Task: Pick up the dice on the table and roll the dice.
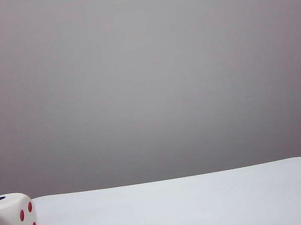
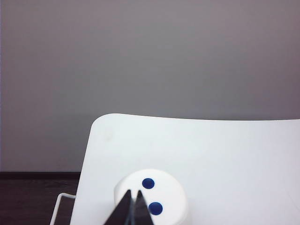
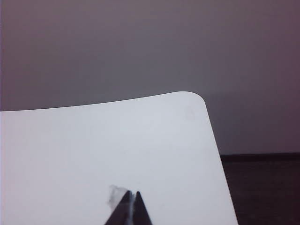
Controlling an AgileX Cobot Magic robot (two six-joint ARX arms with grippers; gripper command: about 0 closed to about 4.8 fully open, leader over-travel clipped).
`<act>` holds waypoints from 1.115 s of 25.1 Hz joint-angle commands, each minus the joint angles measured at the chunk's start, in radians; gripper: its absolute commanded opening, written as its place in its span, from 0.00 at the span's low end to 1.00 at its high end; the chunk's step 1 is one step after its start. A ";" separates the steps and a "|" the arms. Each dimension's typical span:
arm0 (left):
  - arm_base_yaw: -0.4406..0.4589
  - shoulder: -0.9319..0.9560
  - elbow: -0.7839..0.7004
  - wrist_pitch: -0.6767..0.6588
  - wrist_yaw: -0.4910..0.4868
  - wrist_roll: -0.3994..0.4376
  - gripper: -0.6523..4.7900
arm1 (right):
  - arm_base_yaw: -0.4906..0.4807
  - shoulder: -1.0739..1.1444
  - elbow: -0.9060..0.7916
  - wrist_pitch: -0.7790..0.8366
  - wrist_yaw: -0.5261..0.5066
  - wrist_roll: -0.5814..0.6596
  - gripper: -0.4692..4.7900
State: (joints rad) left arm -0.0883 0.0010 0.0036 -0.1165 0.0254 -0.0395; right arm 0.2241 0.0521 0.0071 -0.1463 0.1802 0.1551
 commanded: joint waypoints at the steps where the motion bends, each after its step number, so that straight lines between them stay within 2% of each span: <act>1: 0.001 0.000 0.003 0.005 0.005 -0.003 0.11 | 0.002 0.000 -0.006 0.056 0.001 -0.002 0.08; 7: 0.001 0.000 0.004 0.006 0.006 -0.008 0.11 | 0.002 0.000 -0.006 0.158 -0.010 0.012 0.08; 10: 0.001 0.000 0.016 0.016 0.005 -0.077 0.11 | 0.002 0.000 -0.005 0.224 -0.069 0.047 0.08; 11: 0.001 0.000 0.023 0.021 0.011 -0.118 0.11 | 0.002 0.001 -0.002 0.243 -0.071 0.080 0.08; 12: 0.001 0.001 0.042 0.012 0.042 -0.192 0.11 | 0.002 0.006 0.011 0.282 -0.050 0.197 0.08; 14: 0.001 0.010 0.086 -0.035 0.069 -0.230 0.11 | 0.003 0.047 0.059 0.294 -0.044 0.241 0.08; 18: 0.001 0.044 0.158 -0.077 0.036 -0.201 0.11 | 0.008 0.188 0.175 0.301 -0.055 0.233 0.08; 23: 0.001 0.151 0.322 -0.156 -0.036 -0.132 0.11 | 0.008 0.546 0.439 0.333 -0.225 0.176 0.08; 24: 0.001 0.179 0.360 -0.194 -0.053 -0.112 0.11 | 0.009 0.614 0.492 0.333 -0.267 0.168 0.08; 26: 0.001 0.263 0.482 -0.338 -0.109 -0.047 0.11 | 0.012 0.826 0.653 0.337 -0.423 0.137 0.08; 28: 0.001 0.309 0.542 -0.398 -0.133 -0.036 0.11 | 0.027 0.936 0.738 0.337 -0.494 0.135 0.08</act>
State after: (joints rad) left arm -0.0875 0.2886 0.5125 -0.4698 -0.0845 -0.0986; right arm 0.2371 0.9237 0.6868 0.1745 -0.2359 0.2993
